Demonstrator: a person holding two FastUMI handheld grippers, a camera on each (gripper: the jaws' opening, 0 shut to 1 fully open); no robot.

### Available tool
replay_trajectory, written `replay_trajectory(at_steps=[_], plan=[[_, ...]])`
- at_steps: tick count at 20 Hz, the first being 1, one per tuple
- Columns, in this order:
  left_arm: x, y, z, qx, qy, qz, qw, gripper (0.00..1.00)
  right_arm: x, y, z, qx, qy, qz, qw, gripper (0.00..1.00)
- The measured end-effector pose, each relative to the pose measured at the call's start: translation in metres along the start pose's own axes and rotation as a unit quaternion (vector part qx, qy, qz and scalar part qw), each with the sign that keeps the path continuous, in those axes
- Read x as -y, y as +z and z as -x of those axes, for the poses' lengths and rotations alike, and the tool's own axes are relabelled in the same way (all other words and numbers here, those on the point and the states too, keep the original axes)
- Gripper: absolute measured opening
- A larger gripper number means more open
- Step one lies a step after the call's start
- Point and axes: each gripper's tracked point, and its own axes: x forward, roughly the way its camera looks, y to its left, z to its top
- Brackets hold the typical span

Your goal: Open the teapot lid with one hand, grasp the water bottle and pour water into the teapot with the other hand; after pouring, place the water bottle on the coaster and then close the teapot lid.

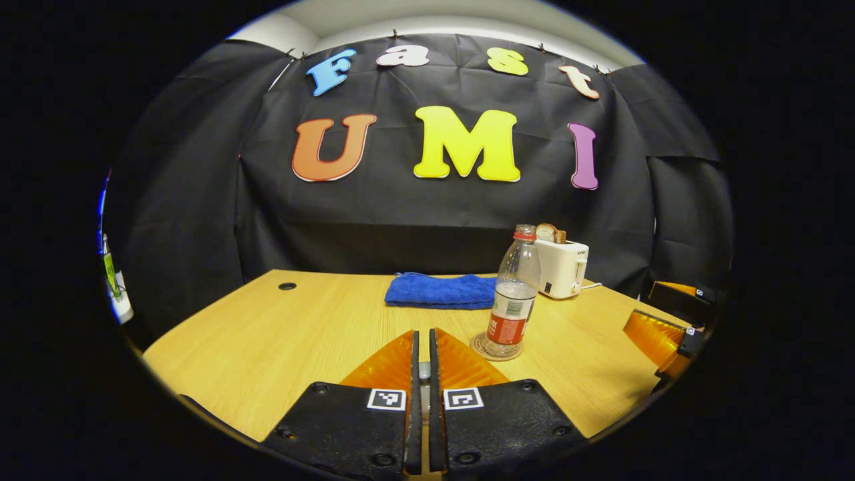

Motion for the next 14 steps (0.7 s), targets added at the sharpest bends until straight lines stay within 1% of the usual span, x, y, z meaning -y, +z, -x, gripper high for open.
replay_trajectory(at_steps=[1,3,4,5,7,8,11,12,14], plan=[[-0.001,-0.003,-0.006,0.003,-0.004,0.008,1.0,0.07,0.001,0.0,0.003,0.003,-0.001,-0.002,1.0,0.95],[0.005,-0.01,-0.018,0.004,-0.026,0.032,0.999,0.06,0.003,-0.002,0.006,0.005,0.0,-0.006,1.0,0.95],[0.005,-0.013,-0.02,0.003,-0.029,0.042,0.999,0.07,0.005,-0.003,0.007,0.005,-0.001,-0.007,1.0,0.95],[0.003,-0.017,-0.021,0.001,-0.028,0.047,0.999,0.07,0.005,-0.003,0.009,0.007,-0.002,-0.007,1.0,0.97],[0.002,-0.021,-0.023,0.0,-0.022,0.04,0.999,0.07,0.008,-0.005,0.011,0.01,-0.003,-0.008,1.0,0.97],[0.001,-0.024,-0.025,0.0,-0.022,0.034,0.999,0.07,0.007,-0.008,0.011,0.009,-0.002,-0.01,1.0,0.95],[0.008,-0.031,-0.029,-0.007,-0.029,0.013,0.999,0.07,0.01,-0.016,0.012,-0.002,-0.002,-0.014,1.0,0.95],[0.006,-0.033,-0.029,-0.01,-0.024,0.007,1.0,0.07,0.011,-0.017,0.013,-0.004,-0.002,-0.013,1.0,0.98],[0.001,-0.035,-0.031,-0.009,-0.015,-0.004,1.0,0.07,0.013,-0.019,0.013,-0.006,-0.005,-0.011,1.0,0.95]])
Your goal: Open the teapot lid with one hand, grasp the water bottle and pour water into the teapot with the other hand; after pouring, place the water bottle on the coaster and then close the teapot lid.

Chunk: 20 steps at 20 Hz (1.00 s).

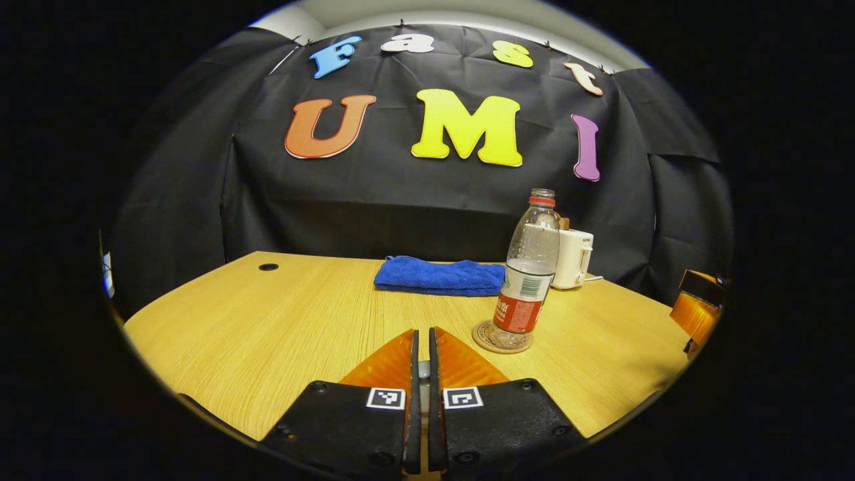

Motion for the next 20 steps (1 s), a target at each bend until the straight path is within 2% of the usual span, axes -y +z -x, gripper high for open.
replay_trajectory(at_steps=[3,11,12,13,16,17,20], plan=[[0.004,-0.005,-0.001,-0.002,-0.006,0.0,1.0,0.07,-0.001,0.002,0.001,0.004,-0.001,-0.001,1.0,0.97],[0.002,-0.006,0.001,0.005,0.031,-0.044,0.999,0.09,-0.001,0.005,0.003,0.007,-0.003,0.007,1.0,0.95],[0.002,-0.006,0.0,0.005,0.031,-0.051,0.998,0.09,-0.001,0.005,0.004,0.007,-0.005,0.007,1.0,0.97],[0.004,-0.007,0.001,0.004,0.029,-0.053,0.998,0.11,0.001,0.005,0.004,0.006,-0.007,0.008,1.0,0.95],[0.008,-0.007,0.003,-0.003,0.027,-0.055,0.998,0.22,0.006,0.009,0.005,0.006,-0.015,0.006,1.0,0.97],[0.01,-0.007,0.004,-0.005,0.022,-0.055,0.998,0.29,0.006,0.009,0.006,0.004,-0.019,0.006,1.0,0.95],[0.015,0.0,0.011,-0.008,0.019,-0.063,0.998,0.46,0.011,0.018,0.011,0.001,-0.033,0.009,0.999,0.97]])
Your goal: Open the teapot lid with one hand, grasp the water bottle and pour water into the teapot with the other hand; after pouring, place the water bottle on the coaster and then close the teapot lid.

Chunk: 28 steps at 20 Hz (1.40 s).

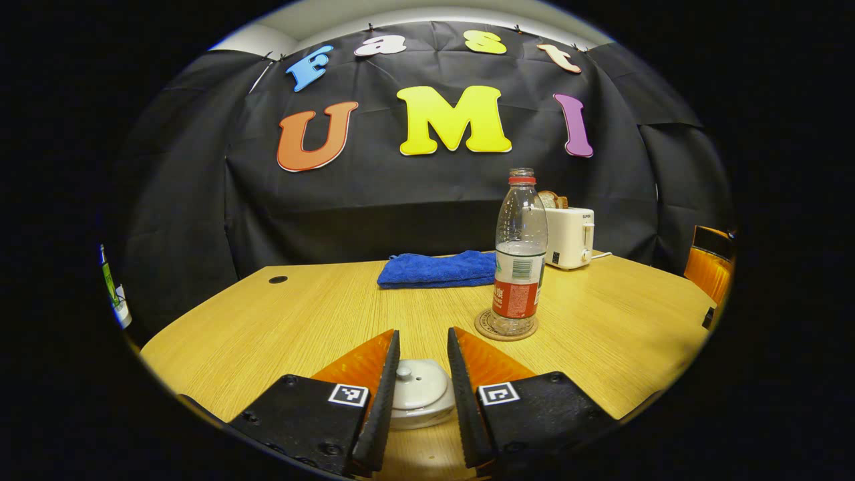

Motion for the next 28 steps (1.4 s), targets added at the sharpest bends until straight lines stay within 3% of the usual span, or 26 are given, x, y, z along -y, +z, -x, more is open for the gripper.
replay_trajectory(at_steps=[5,8,9,10,15,19,28], plan=[[0.0,0.033,0.022,0.024,0.004,-0.003,1.0,0.76,0.005,0.022,0.015,-0.011,-0.017,0.01,1.0,0.97],[0.002,0.055,0.042,0.029,0.006,0.011,0.999,0.81,0.004,0.039,0.029,-0.016,-0.024,0.007,1.0,0.98],[0.0,0.062,0.05,0.031,0.011,0.021,0.999,0.95,0.007,0.044,0.034,-0.018,-0.028,0.004,0.999,0.97],[0.001,0.068,0.056,0.032,0.011,0.032,0.999,0.98,0.01,0.048,0.038,-0.022,-0.035,0.001,0.999,0.97],[-0.003,0.091,0.098,0.036,0.034,0.03,0.998,0.99,0.029,0.048,0.055,-0.068,-0.061,-0.014,0.996,0.95],[0.006,0.095,0.123,0.021,0.017,0.036,0.999,0.99,0.043,0.057,0.068,-0.076,-0.072,-0.029,0.994,0.95],[0.004,0.117,0.168,0.04,0.025,0.028,0.998,0.99,0.05,0.088,0.095,-0.046,-0.083,-0.016,0.995,0.97]])
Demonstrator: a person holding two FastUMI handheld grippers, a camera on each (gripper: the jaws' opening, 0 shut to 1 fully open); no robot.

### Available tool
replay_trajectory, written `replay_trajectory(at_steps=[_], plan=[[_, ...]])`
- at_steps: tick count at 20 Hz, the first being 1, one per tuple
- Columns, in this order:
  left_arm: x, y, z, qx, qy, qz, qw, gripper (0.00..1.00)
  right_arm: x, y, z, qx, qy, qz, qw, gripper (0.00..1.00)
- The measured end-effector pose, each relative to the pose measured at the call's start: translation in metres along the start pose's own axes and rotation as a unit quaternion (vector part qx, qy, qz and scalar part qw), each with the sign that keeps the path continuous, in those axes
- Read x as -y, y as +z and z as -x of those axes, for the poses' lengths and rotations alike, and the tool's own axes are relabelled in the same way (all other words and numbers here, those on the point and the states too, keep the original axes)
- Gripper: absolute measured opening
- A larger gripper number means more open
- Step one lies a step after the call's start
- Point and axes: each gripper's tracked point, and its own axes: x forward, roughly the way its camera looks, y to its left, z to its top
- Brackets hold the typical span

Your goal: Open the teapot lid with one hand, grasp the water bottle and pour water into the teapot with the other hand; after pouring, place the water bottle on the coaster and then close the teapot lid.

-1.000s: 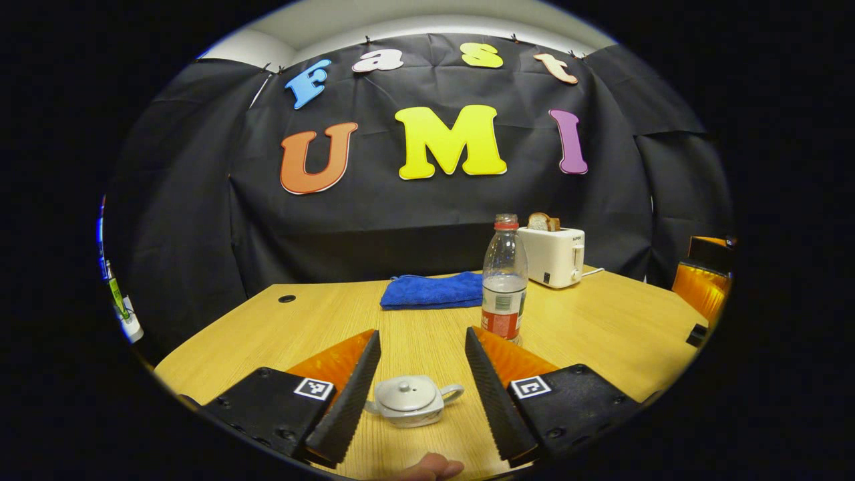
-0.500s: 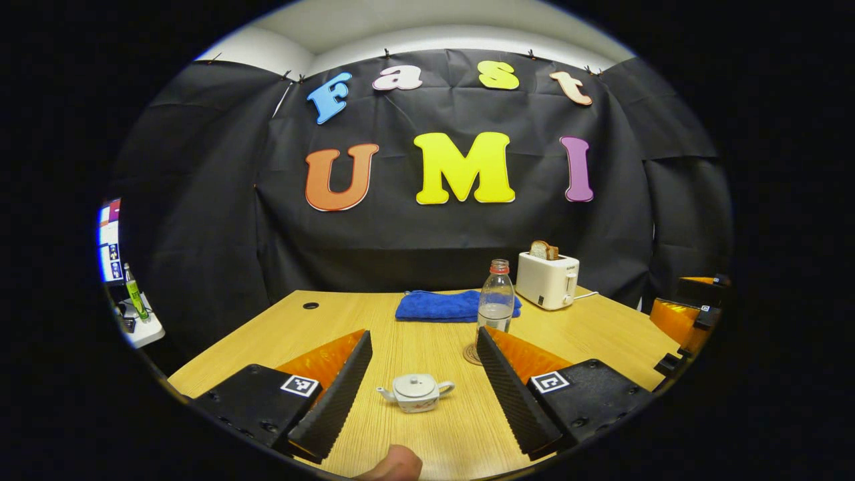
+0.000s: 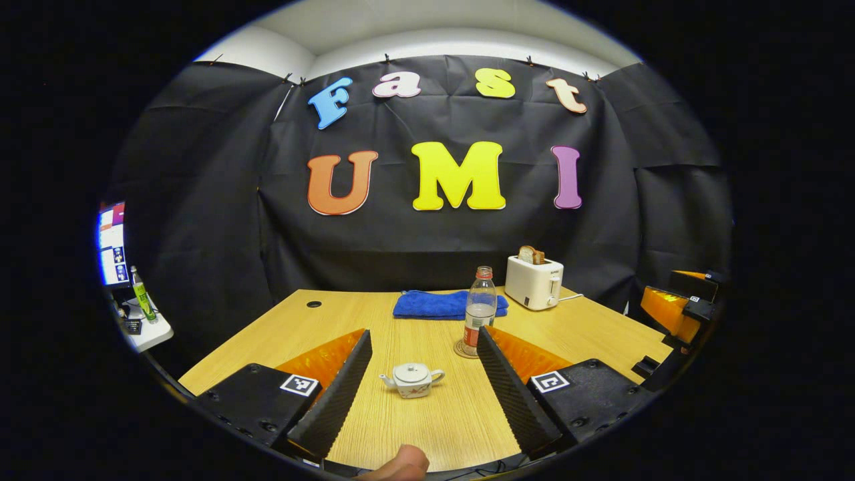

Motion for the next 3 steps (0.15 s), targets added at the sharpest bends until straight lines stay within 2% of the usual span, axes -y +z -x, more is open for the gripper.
replay_trajectory(at_steps=[2,3], plan=[[-0.0019,0.0037,0.0036,0.006,0.007,-0.007,1.0,0.99,-0.0006,0.0008,0.001,-0.001,0.0,0.003,1.0,0.95],[-0.001,0.0044,0.0043,0.008,0.005,-0.008,1.0,0.99,-0.0013,-0.0012,0.0024,-0.001,0.001,0.004,1.0,0.98]])
